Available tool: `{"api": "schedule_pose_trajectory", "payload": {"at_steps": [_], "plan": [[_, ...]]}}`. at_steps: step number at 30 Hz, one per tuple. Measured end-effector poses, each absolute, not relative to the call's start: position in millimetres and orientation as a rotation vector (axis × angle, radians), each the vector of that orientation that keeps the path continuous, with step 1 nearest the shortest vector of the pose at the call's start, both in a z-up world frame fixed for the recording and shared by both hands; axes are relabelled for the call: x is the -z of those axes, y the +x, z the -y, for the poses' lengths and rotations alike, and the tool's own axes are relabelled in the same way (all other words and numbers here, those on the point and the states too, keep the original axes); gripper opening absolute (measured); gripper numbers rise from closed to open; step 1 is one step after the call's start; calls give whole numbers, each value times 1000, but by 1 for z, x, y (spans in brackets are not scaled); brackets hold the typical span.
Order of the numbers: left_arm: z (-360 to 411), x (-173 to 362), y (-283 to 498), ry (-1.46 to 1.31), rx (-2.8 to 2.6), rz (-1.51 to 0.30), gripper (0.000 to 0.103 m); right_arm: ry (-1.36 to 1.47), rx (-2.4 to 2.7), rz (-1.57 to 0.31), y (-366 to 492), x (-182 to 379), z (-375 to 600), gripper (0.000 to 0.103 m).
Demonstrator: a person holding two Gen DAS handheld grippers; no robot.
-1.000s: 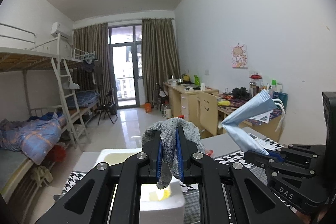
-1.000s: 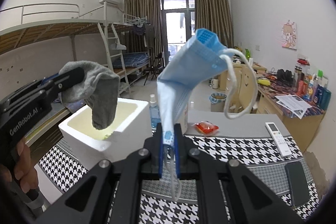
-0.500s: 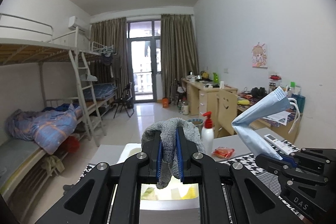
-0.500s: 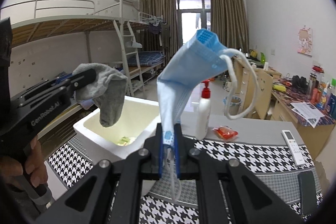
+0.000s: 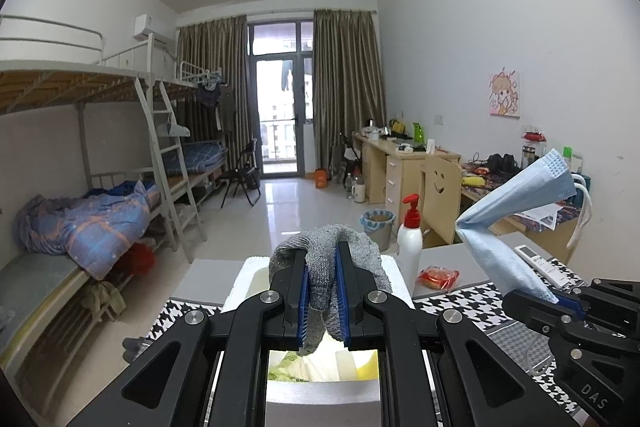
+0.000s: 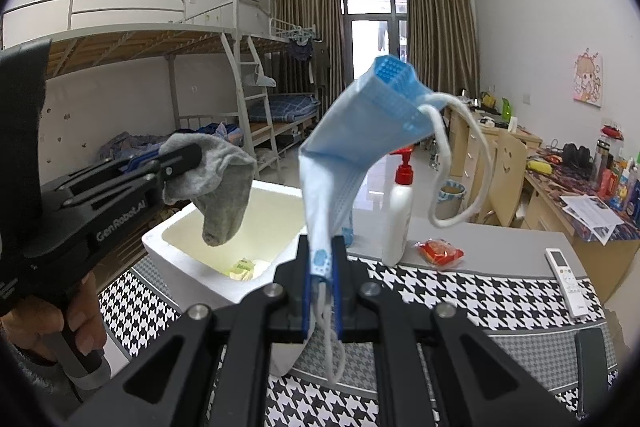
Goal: Organize soft objects
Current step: 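Open the left tool over the foam box to drop the grey sock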
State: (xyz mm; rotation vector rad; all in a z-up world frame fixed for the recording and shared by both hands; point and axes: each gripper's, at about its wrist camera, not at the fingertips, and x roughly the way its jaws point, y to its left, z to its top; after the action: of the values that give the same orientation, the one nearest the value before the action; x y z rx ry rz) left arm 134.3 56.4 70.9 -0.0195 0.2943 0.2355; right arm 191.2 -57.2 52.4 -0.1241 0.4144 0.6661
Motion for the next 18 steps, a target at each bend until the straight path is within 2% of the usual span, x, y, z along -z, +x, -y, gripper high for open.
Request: {"api": "schedule_pose_trajectory", "payload": {"at_steps": [18], "plan": [[-70, -57, 153, -31, -230, -374, 13, -133, -638, -444, 199, -50, 48, 11]]}}
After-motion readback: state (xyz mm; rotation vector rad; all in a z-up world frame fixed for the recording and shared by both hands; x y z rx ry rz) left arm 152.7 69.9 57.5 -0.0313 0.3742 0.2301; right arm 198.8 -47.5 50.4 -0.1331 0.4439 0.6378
